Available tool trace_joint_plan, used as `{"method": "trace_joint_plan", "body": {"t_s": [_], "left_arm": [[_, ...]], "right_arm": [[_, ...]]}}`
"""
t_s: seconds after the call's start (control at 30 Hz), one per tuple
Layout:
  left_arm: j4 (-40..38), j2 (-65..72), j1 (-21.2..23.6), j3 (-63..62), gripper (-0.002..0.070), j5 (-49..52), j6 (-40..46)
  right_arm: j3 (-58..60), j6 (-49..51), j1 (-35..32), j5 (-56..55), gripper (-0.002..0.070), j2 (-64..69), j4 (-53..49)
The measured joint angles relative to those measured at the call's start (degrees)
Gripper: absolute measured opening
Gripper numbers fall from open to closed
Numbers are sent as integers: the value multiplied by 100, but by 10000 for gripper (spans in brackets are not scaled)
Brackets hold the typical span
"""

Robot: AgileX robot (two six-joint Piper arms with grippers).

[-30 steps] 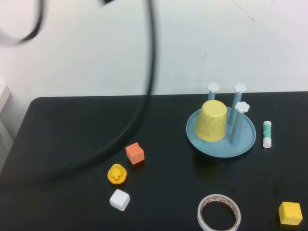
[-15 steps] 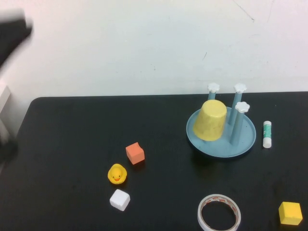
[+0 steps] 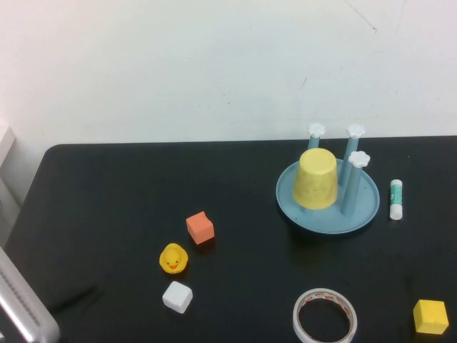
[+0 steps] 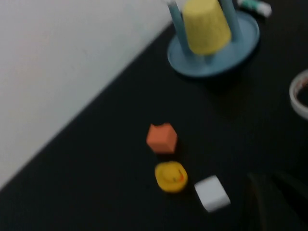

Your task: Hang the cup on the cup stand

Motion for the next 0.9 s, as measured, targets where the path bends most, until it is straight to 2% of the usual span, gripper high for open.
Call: {"method": "trace_joint_plan", "body": {"t_s": [0.17,0.37,0.5,0.67,0.9], "left_arm": [[362,0,0,372,0,0,-582],[2084,-271,111,463,0,70,-2505],[2732,-951,763,608,0,32,-3384],[2864,-1786,1732,1230,0,-346,-4025],[2868,-2973,2964,2525,0,-1447,-5074]], "right_arm": [[0,0,0,0,-1,0,0],[0,0,0,11,-1,0,0],[0,0,0,12,-1,0,0],[0,0,0,12,-1,0,0],[0,0,0,12,-1,0,0]]}}
